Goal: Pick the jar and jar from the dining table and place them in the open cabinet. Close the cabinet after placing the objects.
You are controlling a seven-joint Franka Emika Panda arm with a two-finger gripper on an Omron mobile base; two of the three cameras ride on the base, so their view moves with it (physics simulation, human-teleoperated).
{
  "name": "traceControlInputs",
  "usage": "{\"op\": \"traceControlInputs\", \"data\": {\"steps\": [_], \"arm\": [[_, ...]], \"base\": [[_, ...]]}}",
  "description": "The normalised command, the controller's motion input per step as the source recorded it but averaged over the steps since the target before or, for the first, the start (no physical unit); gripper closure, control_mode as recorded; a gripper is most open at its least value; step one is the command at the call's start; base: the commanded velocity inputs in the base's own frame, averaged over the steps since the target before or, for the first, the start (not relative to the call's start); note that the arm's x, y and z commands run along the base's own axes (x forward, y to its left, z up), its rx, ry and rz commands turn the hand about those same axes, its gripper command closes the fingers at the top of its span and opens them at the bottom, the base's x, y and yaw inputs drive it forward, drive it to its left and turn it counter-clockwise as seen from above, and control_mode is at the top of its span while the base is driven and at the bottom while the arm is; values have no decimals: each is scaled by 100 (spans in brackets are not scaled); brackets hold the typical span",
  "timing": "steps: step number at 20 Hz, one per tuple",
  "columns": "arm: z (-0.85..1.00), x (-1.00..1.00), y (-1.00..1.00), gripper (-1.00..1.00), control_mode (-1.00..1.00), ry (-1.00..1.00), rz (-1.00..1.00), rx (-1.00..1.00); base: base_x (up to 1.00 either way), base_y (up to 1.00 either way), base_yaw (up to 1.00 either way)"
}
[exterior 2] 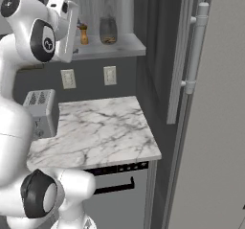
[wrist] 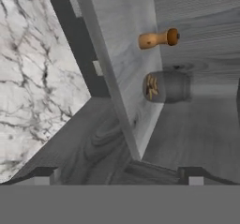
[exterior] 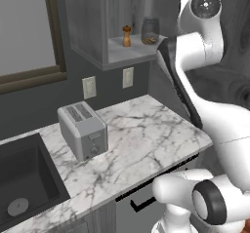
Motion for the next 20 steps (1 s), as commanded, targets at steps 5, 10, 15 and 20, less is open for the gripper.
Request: {"op": "traceControlInputs", "data": {"steps": [5,10,15,20], "arm": [[16,-65,32,-100,-100,0,-37,0],[7,-74,32,-100,-100,0,-39,5],[0,-89,10,-100,-100,0,-35,13],[0,-84,12,-100,-100,0,-32,10]], "base": [[0,0,0],[0,0,0],[0,0,0],[0,0,0]]}}
